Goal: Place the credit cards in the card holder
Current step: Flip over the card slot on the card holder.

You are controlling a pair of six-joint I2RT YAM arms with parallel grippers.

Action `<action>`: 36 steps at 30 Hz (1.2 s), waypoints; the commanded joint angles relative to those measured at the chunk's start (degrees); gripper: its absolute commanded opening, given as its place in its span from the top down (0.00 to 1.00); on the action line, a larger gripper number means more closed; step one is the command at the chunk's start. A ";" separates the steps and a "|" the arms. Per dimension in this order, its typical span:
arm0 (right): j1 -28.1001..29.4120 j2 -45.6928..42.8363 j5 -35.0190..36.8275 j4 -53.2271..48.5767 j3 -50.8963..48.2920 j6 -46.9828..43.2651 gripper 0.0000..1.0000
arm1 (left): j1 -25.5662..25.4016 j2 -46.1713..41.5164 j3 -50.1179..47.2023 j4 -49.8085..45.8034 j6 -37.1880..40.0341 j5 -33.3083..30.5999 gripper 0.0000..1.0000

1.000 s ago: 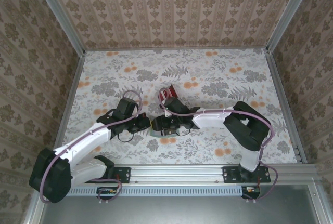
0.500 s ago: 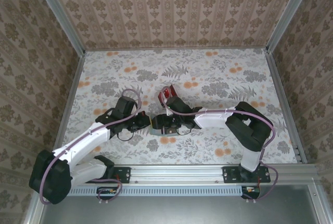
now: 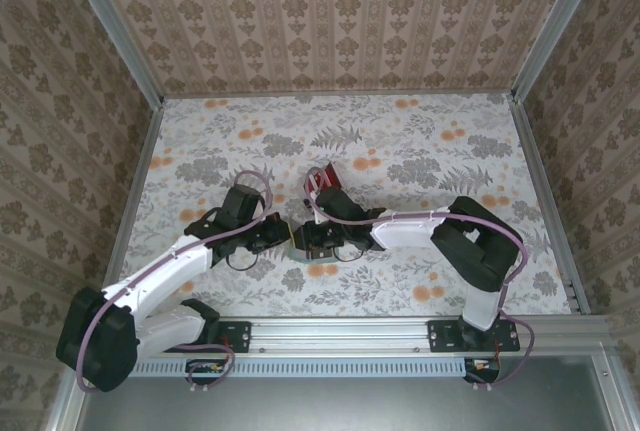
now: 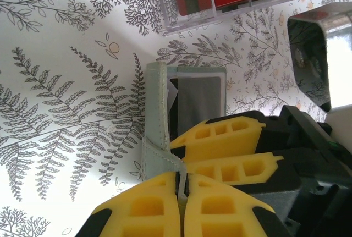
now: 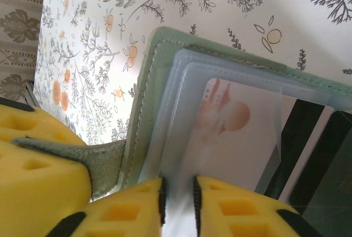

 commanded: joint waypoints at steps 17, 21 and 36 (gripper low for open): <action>-0.42 -2.28 -0.54 -2.02 -2.91 -0.93 1.00 | 1.45 -0.72 -1.92 3.16 -0.09 0.05 1.00; -1.41 -3.36 -1.30 -0.37 -4.74 -0.33 1.00 | 2.71 -0.72 -3.36 2.69 0.86 -0.49 1.00; -3.70 -4.92 -5.03 8.87 -9.75 3.47 1.00 | 6.38 -0.74 -9.03 2.50 3.28 -2.19 1.00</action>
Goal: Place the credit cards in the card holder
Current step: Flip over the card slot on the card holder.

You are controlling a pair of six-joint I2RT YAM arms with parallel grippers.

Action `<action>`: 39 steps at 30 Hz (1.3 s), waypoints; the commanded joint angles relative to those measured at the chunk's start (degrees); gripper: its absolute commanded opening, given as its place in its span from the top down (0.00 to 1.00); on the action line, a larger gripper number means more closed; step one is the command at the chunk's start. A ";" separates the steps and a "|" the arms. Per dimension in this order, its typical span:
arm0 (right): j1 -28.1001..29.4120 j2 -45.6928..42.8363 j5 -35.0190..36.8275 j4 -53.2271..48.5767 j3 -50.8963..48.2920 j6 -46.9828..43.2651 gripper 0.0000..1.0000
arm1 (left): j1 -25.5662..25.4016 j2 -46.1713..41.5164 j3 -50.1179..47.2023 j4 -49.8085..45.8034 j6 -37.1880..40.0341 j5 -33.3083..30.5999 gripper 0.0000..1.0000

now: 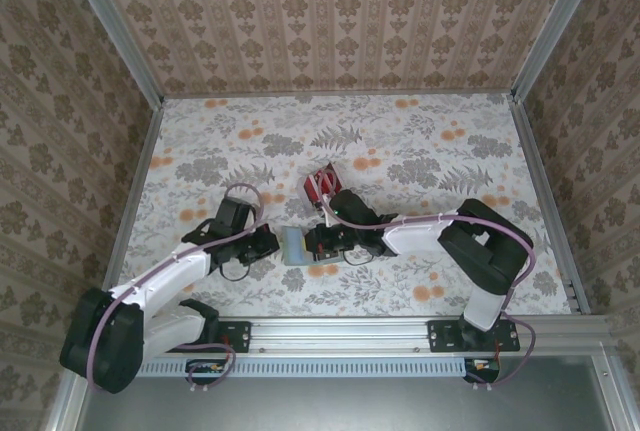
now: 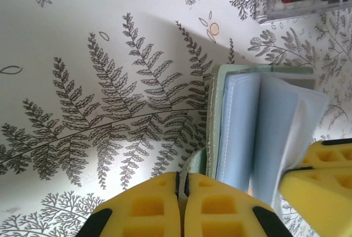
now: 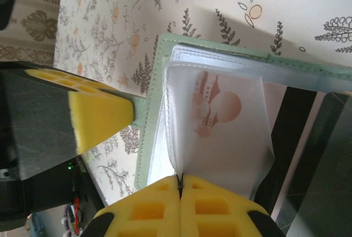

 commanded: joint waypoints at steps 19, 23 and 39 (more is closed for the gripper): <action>-4.98 -4.01 -0.72 -0.96 -7.03 -0.59 1.00 | 4.22 4.46 -2.08 1.72 4.86 -3.55 1.00; -5.00 -2.94 1.59 -3.81 -6.97 -2.78 1.00 | 4.22 4.43 -1.82 1.62 4.87 -3.47 1.00; -5.38 -3.35 3.17 -8.47 -5.84 -5.57 0.79 | 4.09 -1.21 3.54 -2.94 3.88 -0.13 1.00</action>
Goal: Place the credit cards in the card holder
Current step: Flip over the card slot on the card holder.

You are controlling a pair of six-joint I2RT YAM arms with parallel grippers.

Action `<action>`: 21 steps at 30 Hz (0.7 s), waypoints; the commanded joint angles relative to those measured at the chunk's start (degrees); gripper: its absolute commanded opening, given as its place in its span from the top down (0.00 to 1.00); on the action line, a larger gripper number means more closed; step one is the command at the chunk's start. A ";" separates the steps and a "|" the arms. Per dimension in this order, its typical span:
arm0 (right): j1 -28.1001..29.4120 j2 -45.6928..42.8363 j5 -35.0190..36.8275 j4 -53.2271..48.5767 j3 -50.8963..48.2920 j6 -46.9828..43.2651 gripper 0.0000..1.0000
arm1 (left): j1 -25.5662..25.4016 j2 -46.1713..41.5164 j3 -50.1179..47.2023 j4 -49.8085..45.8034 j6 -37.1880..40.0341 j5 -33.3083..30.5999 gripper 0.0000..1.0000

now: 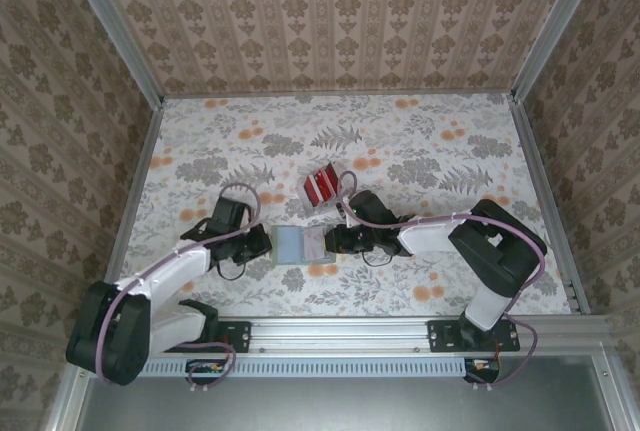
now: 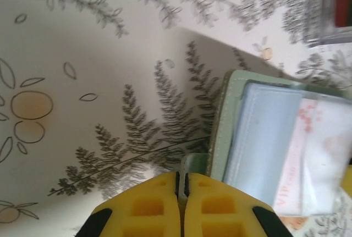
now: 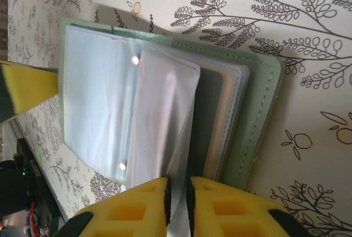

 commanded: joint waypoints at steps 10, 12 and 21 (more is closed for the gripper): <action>-0.19 -1.03 0.76 -4.96 1.64 -1.04 0.77 | -4.35 -8.93 11.16 -7.06 -1.98 1.56 1.00; -0.23 -1.06 0.61 -4.82 1.98 -1.11 0.76 | -5.55 -7.76 12.36 -7.70 -1.76 0.84 1.00; -0.71 -5.41 1.02 -8.94 3.93 -3.04 0.76 | -6.24 -5.41 11.27 -6.93 -1.56 -0.36 1.00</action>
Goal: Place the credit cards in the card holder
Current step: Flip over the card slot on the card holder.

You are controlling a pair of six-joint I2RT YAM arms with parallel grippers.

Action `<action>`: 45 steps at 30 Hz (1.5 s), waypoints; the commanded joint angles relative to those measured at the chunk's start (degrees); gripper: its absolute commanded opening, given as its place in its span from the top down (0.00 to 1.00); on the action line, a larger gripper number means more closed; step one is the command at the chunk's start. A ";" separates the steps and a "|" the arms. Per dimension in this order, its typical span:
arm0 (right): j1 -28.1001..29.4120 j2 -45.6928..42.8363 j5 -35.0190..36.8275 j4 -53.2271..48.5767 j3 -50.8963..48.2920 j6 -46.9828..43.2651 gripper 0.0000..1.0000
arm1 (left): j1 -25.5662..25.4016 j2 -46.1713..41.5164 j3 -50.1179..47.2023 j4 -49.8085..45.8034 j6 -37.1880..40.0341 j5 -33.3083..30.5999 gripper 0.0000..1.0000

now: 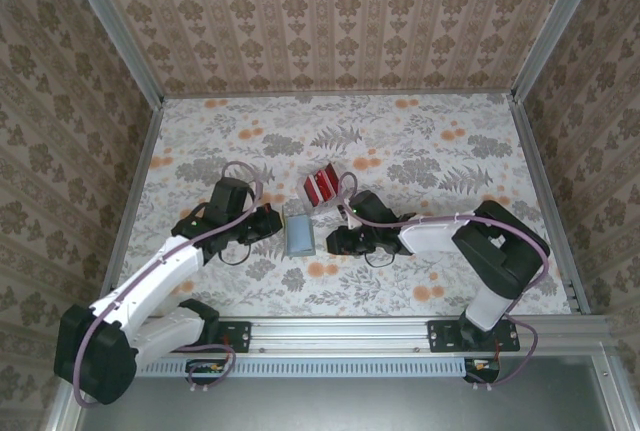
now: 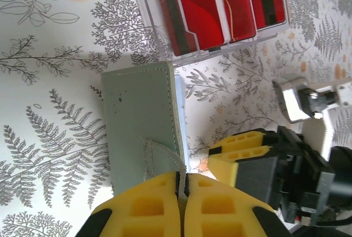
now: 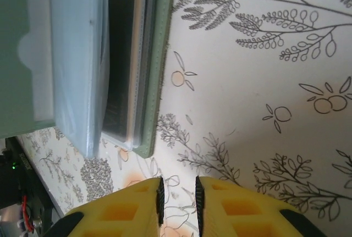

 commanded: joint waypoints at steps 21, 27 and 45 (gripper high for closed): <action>3.75 6.10 -3.83 -4.63 17.10 -2.78 0.71 | 1.54 1.55 -6.50 2.10 0.21 -1.82 1.00; 4.20 9.61 -2.23 -5.25 18.15 -2.40 0.71 | 3.03 1.55 -10.02 3.60 0.30 -1.91 1.00; 4.29 7.98 -1.72 -6.27 16.90 -2.54 0.58 | 9.28 6.27 -15.19 4.80 3.18 -5.30 1.00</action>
